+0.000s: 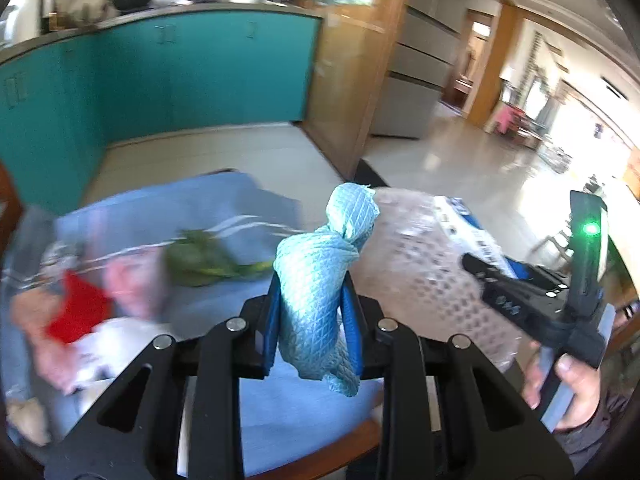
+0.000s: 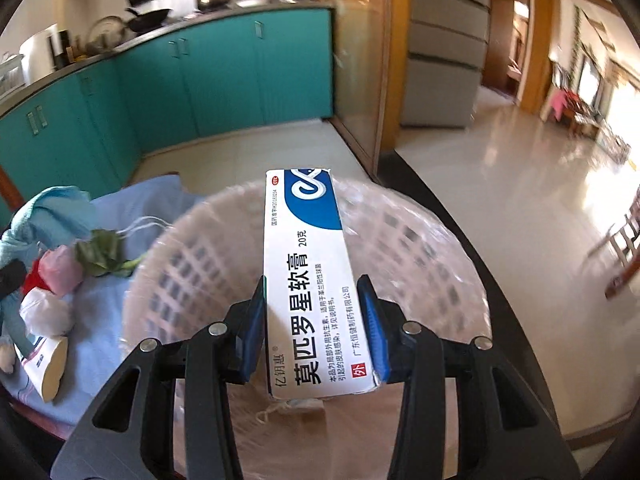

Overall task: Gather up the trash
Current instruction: 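Lift the cloth and medicine box and carry both toward the white basket, then open both tools over the white basket to drop cloth and box, then move both tools back over the trash on the chair seat, then grasp the pink printed plastic bag with the left tool, then grasp the white paper cup with the right tool while the left tool holds the pink bag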

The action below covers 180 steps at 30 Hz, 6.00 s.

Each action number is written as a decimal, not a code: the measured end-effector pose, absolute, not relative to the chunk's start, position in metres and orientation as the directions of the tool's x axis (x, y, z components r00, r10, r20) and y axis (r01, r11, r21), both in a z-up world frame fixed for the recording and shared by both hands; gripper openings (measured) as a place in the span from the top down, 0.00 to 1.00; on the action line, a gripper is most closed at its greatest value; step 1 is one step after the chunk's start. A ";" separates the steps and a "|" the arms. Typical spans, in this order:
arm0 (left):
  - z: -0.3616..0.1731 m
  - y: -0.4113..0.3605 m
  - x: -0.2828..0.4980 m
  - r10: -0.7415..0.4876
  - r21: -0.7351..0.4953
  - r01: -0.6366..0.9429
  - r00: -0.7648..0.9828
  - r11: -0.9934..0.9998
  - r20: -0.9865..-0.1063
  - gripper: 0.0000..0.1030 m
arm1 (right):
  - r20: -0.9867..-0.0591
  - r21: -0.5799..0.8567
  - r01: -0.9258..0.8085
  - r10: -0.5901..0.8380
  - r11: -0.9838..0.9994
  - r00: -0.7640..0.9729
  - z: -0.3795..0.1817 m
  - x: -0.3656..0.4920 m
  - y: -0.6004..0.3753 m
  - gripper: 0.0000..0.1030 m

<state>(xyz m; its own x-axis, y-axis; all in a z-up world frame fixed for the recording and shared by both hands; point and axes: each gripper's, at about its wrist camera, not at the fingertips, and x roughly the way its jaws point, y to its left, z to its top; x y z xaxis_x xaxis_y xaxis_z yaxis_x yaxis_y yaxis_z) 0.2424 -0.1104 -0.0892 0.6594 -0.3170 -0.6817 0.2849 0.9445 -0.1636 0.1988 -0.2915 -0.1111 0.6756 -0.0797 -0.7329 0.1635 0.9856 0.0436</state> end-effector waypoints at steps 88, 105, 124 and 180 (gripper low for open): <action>-0.086 0.107 0.149 0.157 -0.070 -0.299 0.669 0.952 -0.726 0.14 | -0.786 0.154 -0.696 0.514 0.702 0.345 -0.171 0.190 0.024 0.11; -0.105 0.105 0.159 0.147 -0.059 -0.296 0.626 0.953 -0.765 0.13 | -0.773 0.138 -0.585 0.456 0.799 0.441 -0.152 0.185 -0.044 0.16; -0.102 0.110 0.161 0.060 -0.116 -0.236 0.626 0.965 -0.778 0.19 | -0.822 0.065 -0.443 0.300 0.894 0.485 -0.165 0.206 -0.063 0.16; -0.082 0.078 0.163 0.089 -0.113 -0.233 0.706 0.966 -0.702 0.81 | -0.803 0.118 -0.466 0.360 0.877 0.474 -0.167 0.220 -0.031 0.17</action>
<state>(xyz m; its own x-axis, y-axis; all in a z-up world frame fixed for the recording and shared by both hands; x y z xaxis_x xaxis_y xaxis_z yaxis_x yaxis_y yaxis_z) 0.1626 0.0780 -0.0816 0.7063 0.0886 -0.7024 -0.2335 0.9658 -0.1130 0.2201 -0.0309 -0.1668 0.4743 0.3601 -0.8034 -0.4665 0.8767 0.1176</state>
